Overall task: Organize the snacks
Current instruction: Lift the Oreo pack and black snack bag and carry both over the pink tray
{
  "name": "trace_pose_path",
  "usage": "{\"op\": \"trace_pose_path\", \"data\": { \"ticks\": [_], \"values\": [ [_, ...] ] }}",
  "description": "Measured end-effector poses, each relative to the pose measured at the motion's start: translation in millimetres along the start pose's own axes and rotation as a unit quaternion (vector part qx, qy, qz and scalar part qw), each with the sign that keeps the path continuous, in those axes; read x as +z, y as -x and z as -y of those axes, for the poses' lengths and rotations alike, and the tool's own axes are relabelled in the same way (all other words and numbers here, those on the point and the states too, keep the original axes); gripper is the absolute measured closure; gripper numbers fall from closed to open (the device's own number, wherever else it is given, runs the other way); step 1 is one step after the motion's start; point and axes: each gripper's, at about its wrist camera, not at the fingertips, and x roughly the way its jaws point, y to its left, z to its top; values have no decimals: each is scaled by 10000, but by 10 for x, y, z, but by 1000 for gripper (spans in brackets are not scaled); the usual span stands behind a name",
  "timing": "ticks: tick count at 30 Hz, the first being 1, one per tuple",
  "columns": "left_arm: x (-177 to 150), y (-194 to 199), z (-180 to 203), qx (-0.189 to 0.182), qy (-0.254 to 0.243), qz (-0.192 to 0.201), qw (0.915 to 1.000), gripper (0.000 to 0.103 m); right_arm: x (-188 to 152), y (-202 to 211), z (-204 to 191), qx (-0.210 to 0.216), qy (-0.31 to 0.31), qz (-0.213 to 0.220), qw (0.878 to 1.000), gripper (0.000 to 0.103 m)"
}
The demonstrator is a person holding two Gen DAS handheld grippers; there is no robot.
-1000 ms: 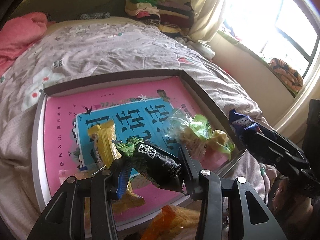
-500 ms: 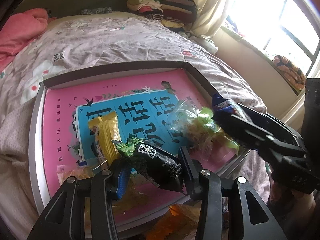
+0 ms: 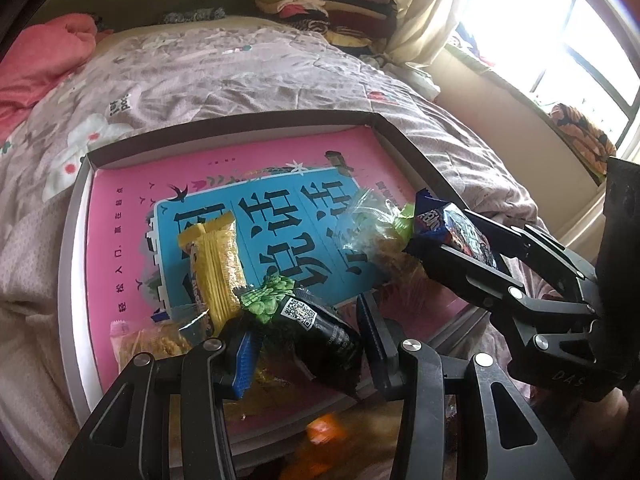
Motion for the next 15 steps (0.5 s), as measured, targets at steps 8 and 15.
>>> {"op": "trace_pose_path", "data": {
  "ticks": [8, 15],
  "values": [
    [-13, 10, 3, -7, 19, -20, 10000, 56, -39, 30, 25, 156, -7, -15, 9999, 42],
    [-28, 25, -1, -20, 70, -45, 10000, 56, -58, 48, 27, 236, 69, -46, 9997, 41]
  ]
}}
